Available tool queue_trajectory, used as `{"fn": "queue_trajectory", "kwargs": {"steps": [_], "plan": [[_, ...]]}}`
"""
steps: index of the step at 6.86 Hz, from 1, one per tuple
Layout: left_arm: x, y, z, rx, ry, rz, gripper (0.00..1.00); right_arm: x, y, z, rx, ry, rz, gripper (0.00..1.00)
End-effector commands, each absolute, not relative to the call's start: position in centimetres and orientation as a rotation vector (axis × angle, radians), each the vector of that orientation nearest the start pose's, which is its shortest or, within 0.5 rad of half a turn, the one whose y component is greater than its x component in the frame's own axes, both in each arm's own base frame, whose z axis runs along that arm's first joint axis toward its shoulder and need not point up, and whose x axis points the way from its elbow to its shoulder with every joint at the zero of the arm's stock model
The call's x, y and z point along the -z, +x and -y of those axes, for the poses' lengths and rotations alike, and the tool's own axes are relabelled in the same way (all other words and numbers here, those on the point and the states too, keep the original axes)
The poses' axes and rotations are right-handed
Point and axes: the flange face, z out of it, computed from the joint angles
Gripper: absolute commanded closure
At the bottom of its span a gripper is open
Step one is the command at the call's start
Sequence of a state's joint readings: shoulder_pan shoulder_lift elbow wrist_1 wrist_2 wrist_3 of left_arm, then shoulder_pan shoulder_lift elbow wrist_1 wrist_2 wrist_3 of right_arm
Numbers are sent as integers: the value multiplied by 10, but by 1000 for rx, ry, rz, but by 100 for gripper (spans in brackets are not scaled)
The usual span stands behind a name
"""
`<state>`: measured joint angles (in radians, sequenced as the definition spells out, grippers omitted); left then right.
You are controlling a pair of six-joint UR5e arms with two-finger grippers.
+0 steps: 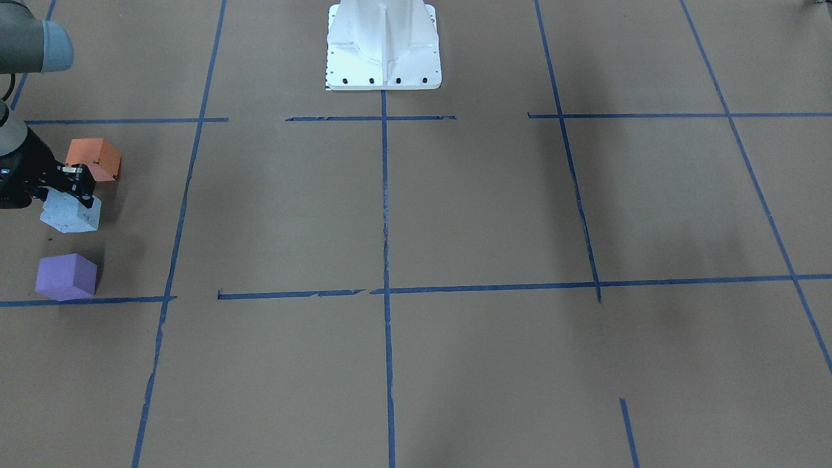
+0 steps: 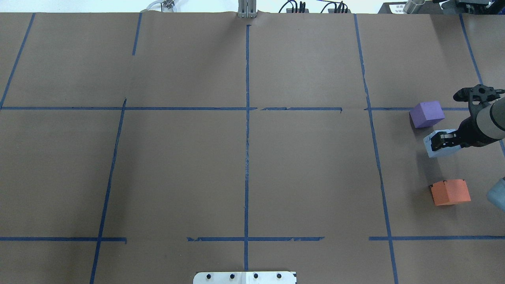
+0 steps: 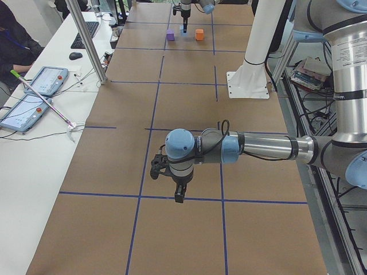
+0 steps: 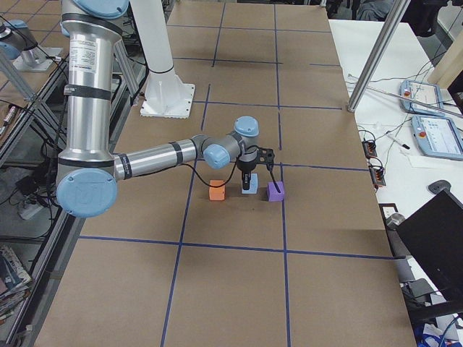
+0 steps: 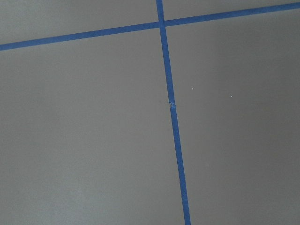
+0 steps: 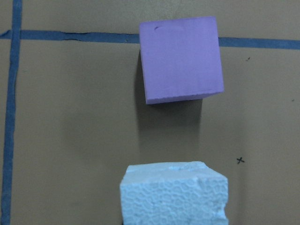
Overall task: Place blue block between orange and purple blocks
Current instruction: 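Lower the cube into the gap between purple and orange cubes, open gripper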
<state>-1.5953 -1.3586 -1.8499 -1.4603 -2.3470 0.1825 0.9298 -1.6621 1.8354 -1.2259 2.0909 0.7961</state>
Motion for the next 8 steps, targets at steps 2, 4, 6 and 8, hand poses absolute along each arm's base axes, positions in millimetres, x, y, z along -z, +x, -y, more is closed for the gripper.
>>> {"fn": "queue_trajectory", "kwargs": {"steps": [2,4,6,8], "plan": [[-628,-73,397,-134,38,-777,0,-558,-236,429,19,26,702,25],[-628,-73,397,-133,37,-777,0,-544,-235,430,26,42,723,0],[-627,-73,397,-135,39,-777,0,-532,-186,444,37,62,756,0],[-626,-73,397,-139,43,-775,0,-555,-95,463,169,83,679,0]]}}
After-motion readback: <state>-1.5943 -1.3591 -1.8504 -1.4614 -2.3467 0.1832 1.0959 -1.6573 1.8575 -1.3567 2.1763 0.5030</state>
